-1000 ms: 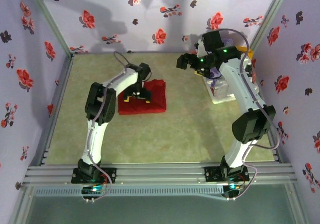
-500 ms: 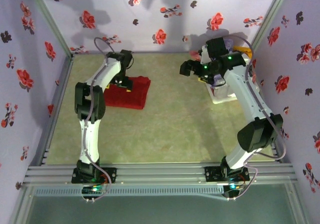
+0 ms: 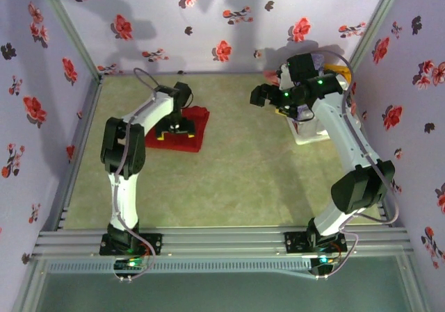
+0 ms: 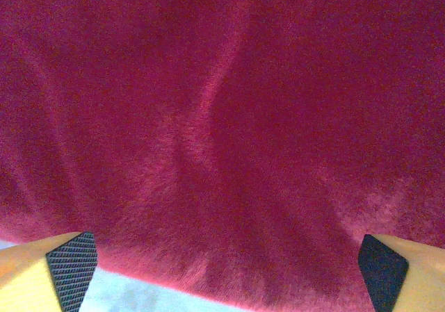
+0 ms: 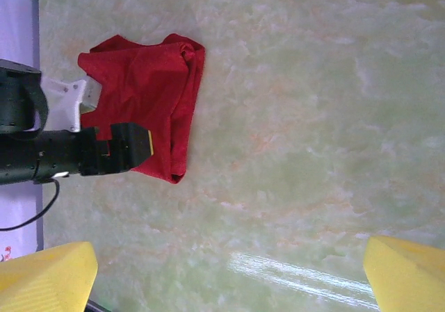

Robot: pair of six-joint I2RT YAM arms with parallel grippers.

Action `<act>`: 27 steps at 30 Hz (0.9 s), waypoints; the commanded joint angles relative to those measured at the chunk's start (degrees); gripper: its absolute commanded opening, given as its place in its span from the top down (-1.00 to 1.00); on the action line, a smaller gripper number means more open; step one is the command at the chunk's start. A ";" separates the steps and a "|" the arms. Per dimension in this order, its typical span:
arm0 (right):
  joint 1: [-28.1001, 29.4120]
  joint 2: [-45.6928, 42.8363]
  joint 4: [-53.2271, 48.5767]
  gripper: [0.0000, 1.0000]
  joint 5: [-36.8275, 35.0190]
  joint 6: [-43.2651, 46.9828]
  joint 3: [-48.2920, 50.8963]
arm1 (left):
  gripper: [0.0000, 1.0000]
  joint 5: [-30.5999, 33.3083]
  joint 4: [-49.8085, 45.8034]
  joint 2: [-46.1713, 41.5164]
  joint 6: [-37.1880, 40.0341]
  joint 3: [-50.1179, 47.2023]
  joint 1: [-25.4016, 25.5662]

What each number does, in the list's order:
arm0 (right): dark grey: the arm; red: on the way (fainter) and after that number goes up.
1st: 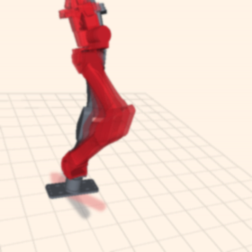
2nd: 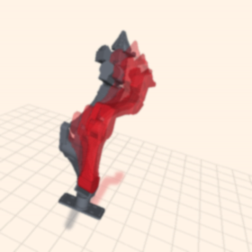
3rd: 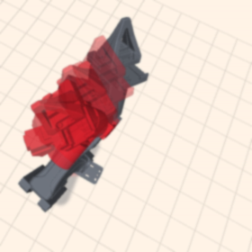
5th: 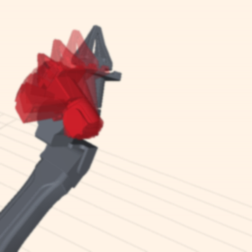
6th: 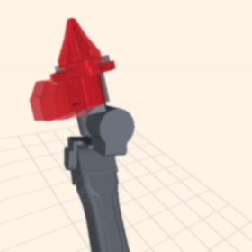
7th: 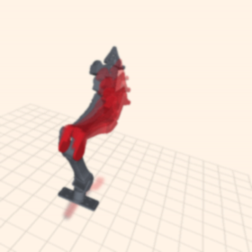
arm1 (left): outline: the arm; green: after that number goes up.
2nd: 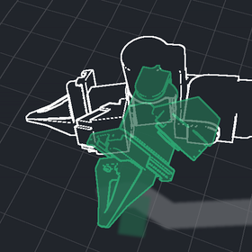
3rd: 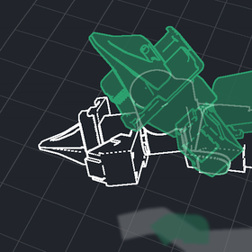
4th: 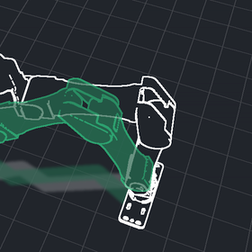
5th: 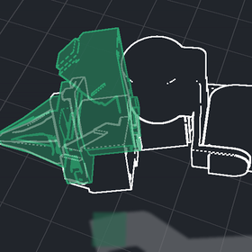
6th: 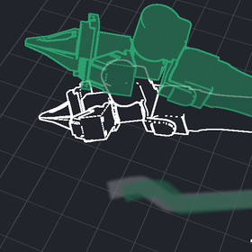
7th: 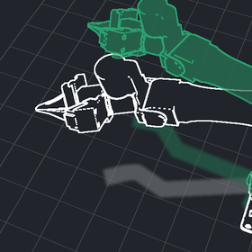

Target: Fold and stack the t-shirts

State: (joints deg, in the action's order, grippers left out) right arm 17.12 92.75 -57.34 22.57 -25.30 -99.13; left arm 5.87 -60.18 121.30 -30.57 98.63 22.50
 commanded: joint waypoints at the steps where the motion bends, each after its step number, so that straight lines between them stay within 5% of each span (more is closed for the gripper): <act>1: -0.23 -1.83 -0.14 -0.99 0.66 0.12 0.77 | -0.99 -1.82 2.51 2.41 -2.68 -0.84 -0.38; 10: -0.24 -2.37 -1.02 -0.99 0.52 0.58 1.44 | -0.99 -6.13 1.91 8.74 1.71 0.89 -5.56; 27: -0.24 -2.41 -0.93 -0.99 2.92 -0.53 1.40 | -0.99 -6.60 -9.28 20.74 12.17 22.87 -18.36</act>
State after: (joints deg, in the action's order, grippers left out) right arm 17.12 91.70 -57.52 23.77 -25.32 -98.17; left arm -1.21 -69.10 137.51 -21.63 119.55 7.11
